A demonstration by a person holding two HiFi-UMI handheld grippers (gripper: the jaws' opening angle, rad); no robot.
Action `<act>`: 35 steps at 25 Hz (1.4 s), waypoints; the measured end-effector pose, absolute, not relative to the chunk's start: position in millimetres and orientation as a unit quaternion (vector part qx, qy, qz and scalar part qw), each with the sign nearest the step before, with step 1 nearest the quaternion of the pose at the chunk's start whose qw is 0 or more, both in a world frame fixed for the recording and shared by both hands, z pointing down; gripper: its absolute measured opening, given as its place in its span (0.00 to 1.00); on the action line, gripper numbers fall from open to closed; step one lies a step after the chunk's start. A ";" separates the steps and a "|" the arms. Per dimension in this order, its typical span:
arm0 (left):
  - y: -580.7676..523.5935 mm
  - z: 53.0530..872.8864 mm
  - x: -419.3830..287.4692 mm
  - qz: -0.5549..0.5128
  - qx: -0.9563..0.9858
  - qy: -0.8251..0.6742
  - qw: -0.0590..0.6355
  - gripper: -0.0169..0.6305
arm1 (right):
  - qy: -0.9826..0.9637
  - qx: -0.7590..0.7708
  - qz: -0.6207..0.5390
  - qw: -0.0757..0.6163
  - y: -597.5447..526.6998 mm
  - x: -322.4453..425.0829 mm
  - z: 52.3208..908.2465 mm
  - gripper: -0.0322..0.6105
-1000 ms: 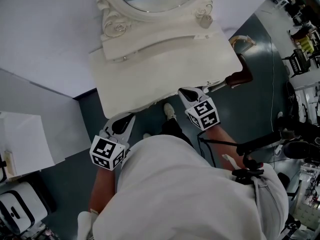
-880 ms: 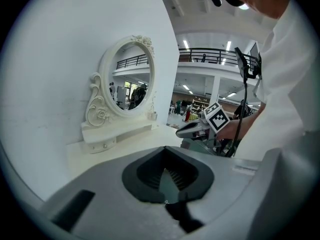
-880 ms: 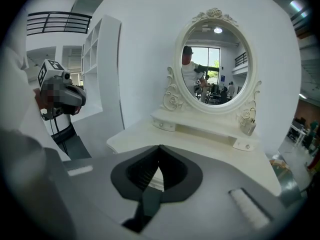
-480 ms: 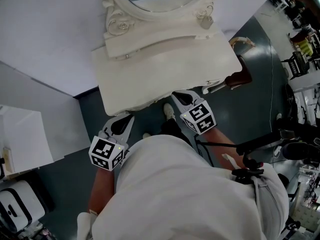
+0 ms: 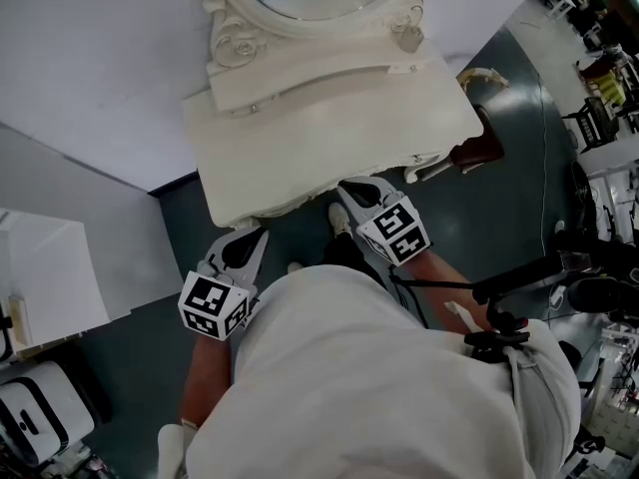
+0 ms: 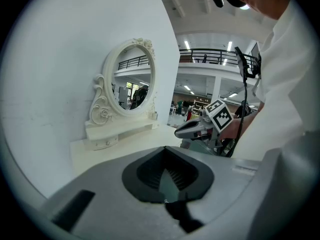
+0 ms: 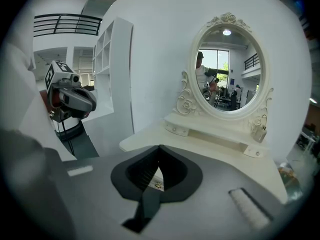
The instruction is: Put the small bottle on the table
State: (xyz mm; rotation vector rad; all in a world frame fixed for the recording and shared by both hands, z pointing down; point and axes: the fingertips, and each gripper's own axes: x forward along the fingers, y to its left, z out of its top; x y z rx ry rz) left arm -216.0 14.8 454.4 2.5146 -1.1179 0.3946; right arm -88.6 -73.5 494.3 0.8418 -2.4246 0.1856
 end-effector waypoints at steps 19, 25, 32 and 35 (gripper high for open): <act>12.8 463.1 -208.2 0.148 0.892 -0.384 0.188 0.03 | -0.904 0.317 0.073 0.277 -70.5 -84.2 499.5 0.05; 8.2 464.1 -203.7 0.149 0.894 -0.378 0.189 0.03 | -0.902 0.322 0.073 0.279 -71.8 -78.4 501.1 0.05; 2.5 467.8 -198.3 0.151 0.899 -0.368 0.183 0.03 | -0.899 0.334 0.069 0.273 -77.5 -71.9 502.9 0.05; -15.8 465.8 -186.8 0.152 0.899 -0.366 0.183 0.03 | -0.899 0.335 0.070 0.273 -95.1 -60.6 502.2 0.05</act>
